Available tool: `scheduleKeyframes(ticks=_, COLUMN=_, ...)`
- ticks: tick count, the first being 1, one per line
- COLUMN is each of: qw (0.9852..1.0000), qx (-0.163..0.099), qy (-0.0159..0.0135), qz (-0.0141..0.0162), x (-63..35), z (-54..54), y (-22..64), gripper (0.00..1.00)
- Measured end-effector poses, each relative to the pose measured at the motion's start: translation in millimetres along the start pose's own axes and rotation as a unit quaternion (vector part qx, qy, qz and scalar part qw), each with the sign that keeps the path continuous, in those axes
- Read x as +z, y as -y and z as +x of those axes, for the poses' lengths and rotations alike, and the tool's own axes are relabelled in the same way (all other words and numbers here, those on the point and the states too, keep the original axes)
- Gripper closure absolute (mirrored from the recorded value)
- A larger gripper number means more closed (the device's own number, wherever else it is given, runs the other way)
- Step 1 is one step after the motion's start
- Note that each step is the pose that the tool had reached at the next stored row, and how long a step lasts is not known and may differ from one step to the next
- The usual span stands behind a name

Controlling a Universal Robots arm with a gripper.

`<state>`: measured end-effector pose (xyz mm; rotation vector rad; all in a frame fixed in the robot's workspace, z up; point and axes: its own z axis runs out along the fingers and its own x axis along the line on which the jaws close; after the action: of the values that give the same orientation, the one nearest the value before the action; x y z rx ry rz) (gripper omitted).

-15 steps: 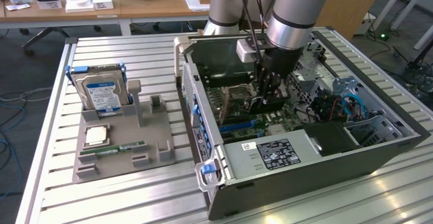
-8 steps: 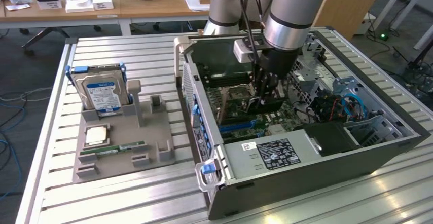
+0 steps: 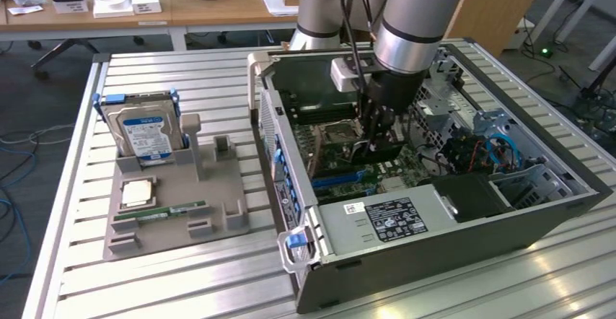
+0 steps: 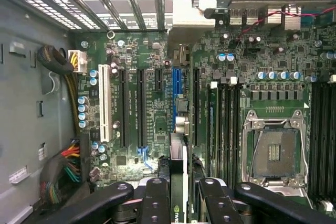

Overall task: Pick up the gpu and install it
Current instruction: 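Insert the gpu into the slot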

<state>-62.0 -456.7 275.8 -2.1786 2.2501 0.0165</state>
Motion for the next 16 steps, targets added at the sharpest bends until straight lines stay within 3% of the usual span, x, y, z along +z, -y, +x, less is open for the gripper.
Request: scheduleKeyframes(ticks=16, qw=1.0, qx=-0.001, qy=-0.0001, qz=0.0003, x=4.1, z=0.4, y=-10.0, gripper=0.74)
